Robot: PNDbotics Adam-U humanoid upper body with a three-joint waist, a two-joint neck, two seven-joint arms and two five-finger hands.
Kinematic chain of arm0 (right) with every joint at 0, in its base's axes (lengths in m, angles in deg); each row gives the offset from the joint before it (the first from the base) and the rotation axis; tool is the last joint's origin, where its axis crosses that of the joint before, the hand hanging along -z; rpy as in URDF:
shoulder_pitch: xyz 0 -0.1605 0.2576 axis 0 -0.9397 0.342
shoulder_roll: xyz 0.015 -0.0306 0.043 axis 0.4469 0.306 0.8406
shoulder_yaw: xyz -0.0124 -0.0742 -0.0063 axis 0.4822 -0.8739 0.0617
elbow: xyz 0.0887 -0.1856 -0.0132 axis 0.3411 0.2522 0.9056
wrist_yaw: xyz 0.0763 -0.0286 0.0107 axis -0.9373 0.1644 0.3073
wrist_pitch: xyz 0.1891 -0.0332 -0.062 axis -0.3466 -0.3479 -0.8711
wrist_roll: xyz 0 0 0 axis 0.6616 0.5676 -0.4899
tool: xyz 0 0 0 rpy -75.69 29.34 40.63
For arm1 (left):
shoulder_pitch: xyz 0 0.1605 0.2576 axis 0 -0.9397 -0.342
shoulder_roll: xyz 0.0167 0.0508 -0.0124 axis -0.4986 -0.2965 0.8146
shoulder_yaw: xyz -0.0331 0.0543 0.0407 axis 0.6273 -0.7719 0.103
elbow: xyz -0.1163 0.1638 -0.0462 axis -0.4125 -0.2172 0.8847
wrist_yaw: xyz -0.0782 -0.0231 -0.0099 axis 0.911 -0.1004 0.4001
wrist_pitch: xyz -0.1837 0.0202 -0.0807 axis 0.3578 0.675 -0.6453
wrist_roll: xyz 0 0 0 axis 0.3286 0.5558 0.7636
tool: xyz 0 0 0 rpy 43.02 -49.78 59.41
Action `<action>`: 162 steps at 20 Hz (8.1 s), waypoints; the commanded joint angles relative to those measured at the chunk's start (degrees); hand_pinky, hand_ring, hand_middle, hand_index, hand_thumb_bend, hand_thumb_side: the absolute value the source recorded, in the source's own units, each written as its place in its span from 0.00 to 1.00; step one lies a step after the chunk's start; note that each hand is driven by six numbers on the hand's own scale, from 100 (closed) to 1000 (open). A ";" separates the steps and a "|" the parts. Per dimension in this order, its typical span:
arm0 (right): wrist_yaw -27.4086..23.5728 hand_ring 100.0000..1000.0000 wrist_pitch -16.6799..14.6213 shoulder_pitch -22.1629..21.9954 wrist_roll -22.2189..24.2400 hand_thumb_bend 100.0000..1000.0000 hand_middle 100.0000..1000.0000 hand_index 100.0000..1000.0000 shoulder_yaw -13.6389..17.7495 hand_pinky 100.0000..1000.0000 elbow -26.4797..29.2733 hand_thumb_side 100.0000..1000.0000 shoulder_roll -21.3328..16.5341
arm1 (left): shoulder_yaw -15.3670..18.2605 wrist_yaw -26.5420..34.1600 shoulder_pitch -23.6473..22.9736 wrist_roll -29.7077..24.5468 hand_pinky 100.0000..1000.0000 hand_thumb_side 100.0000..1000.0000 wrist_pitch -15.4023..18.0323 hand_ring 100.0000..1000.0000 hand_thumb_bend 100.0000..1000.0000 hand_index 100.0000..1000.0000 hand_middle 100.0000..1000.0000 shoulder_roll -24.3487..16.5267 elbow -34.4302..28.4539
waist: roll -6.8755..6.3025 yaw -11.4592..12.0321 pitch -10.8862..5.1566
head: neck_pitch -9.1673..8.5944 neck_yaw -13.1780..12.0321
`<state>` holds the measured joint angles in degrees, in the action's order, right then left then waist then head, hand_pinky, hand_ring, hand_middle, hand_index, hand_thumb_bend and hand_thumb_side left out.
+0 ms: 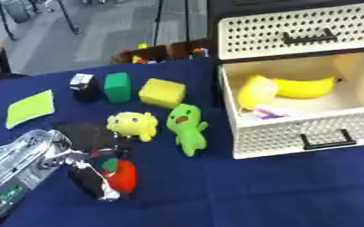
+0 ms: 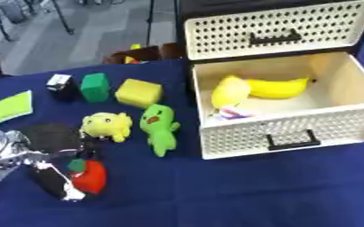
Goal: Pick up objects from table and place into drawer.
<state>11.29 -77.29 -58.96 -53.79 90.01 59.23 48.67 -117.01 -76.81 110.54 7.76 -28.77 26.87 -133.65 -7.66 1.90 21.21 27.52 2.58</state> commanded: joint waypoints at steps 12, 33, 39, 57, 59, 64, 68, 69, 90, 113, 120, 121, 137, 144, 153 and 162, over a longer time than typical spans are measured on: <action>-2.37 0.43 -9.32 0.21 -7.12 0.00 0.34 0.72 0.56 0.44 0.58 0.73 -0.28 | 0.48 1.61 -0.40 -2.54 0.27 0.61 -2.87 0.54 0.48 0.86 0.60 -1.81 1.24 | 0.56 -0.02 -1.31 | -0.67 -0.30; -2.42 0.43 -7.89 0.18 -5.97 0.00 0.34 0.73 0.15 0.45 0.58 0.76 0.41 | 0.85 2.34 -0.22 5.44 0.02 0.49 -6.09 0.35 0.13 0.67 0.41 -1.91 0.86 | 0.65 0.40 -1.17 | -0.47 -0.30; -2.76 0.43 -7.49 -0.08 -5.85 0.00 0.34 0.73 0.15 0.45 0.58 0.74 0.13 | 4.34 3.75 -0.77 7.14 0.00 0.46 -7.44 0.32 0.08 0.63 0.38 -5.20 -5.10 | 0.41 0.83 -1.52 | -0.28 0.26; -5.57 0.43 -7.65 -0.72 -5.52 0.00 0.34 0.73 1.10 0.45 0.58 0.74 -1.19 | 15.90 18.20 3.43 11.00 0.00 0.50 -14.74 0.25 0.04 0.58 0.33 -2.76 -13.14 | -0.10 -0.11 -3.08 | -1.05 2.15; -6.29 0.43 -7.48 -0.80 -5.20 0.00 0.34 0.73 1.15 0.45 0.58 0.74 -1.42 | 15.48 19.30 5.96 10.69 0.00 0.50 -14.10 0.25 0.04 0.58 0.33 -1.12 -11.10 | -0.28 -0.43 -3.37 | -0.78 1.90; -7.76 0.43 -7.32 -0.85 -4.36 0.00 0.34 0.73 1.63 0.45 0.58 0.74 -1.83 | 14.88 20.18 9.15 10.60 0.00 0.51 -11.90 0.25 0.04 0.58 0.33 1.00 -7.05 | -0.47 -0.82 -3.66 | -0.41 1.57; -8.97 0.44 -7.28 -0.32 -4.28 0.00 0.34 0.73 1.55 0.44 0.58 0.74 -2.82 | 15.44 20.93 10.60 10.89 0.00 0.52 -10.99 0.24 0.04 0.57 0.32 2.42 -6.25 | -0.99 -2.10 -4.02 | 0.22 0.34; -9.71 0.44 -7.15 0.05 -4.23 0.00 0.34 0.73 1.45 0.44 0.58 0.74 -3.35 | 15.71 21.65 11.78 10.70 0.00 0.53 -11.09 0.24 0.04 0.57 0.32 3.61 -5.32 | -1.31 -2.91 -4.15 | 0.36 -0.19; -21.58 0.44 -2.96 1.70 -0.16 0.00 0.34 0.73 5.60 0.44 0.58 0.77 -6.65 | 15.03 29.18 24.62 10.29 0.00 0.55 -12.52 0.23 0.03 0.55 0.31 17.69 5.66 | -3.36 -4.65 -5.18 | 0.64 -1.11; -24.30 0.44 -1.48 3.94 0.90 0.00 0.34 0.73 6.49 0.44 0.58 0.80 -6.73 | 17.95 25.66 23.58 15.11 0.07 0.72 -9.02 0.44 0.26 0.81 0.51 25.78 26.92 | -4.79 -7.85 -3.96 | 0.65 -0.83; -24.41 0.44 -1.18 4.35 1.21 0.00 0.34 0.73 6.28 0.44 0.58 0.80 -6.37 | 20.09 26.44 23.87 13.02 0.24 0.89 -2.39 0.61 0.49 1.00 0.71 27.07 30.42 | -4.83 -8.23 -3.61 | 0.41 -1.40; -24.37 0.44 -1.16 4.36 1.25 0.00 0.34 0.73 6.25 0.44 0.58 0.80 -6.29 | 20.45 26.34 23.86 13.20 0.25 0.90 -1.44 0.62 0.50 1.00 0.72 27.16 30.67 | -4.83 -8.26 -3.56 | 0.41 -1.45; -23.24 0.43 -1.31 3.86 1.37 0.00 0.34 0.73 5.85 0.45 0.58 0.80 -5.65 | 25.56 27.37 23.09 22.46 0.19 0.88 7.50 0.53 0.39 0.85 0.59 25.51 25.22 | -4.35 -7.03 -3.24 | 1.29 -1.31; -21.89 0.43 -2.51 2.89 0.71 0.00 0.34 0.73 5.67 0.44 0.58 0.79 -5.17 | 29.09 33.72 20.73 28.84 0.03 0.76 6.59 0.33 0.20 0.64 0.42 22.08 14.87 | -3.30 -5.13 -3.05 | 0.85 -1.04; -19.25 0.43 -4.09 1.73 0.56 0.00 0.33 0.72 4.82 0.44 0.58 0.78 -4.38 | 34.52 41.44 15.29 36.55 0.00 0.67 -0.44 0.22 0.16 0.52 0.29 19.18 2.33 | -1.19 -2.41 -2.18 | -0.73 0.58; -12.77 0.42 -8.83 -2.37 3.35 0.00 0.33 0.71 4.07 0.44 0.58 0.75 -6.48 | 45.84 48.89 6.56 44.01 0.02 0.62 2.79 0.30 0.28 0.59 0.35 12.40 -9.80 | 0.90 0.86 -1.91 | -1.10 0.11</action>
<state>-2.84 -82.06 -61.43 -47.69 93.87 59.22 44.27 -73.26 -29.08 116.45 50.68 -26.76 42.03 -141.05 -7.14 2.92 20.24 27.05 2.99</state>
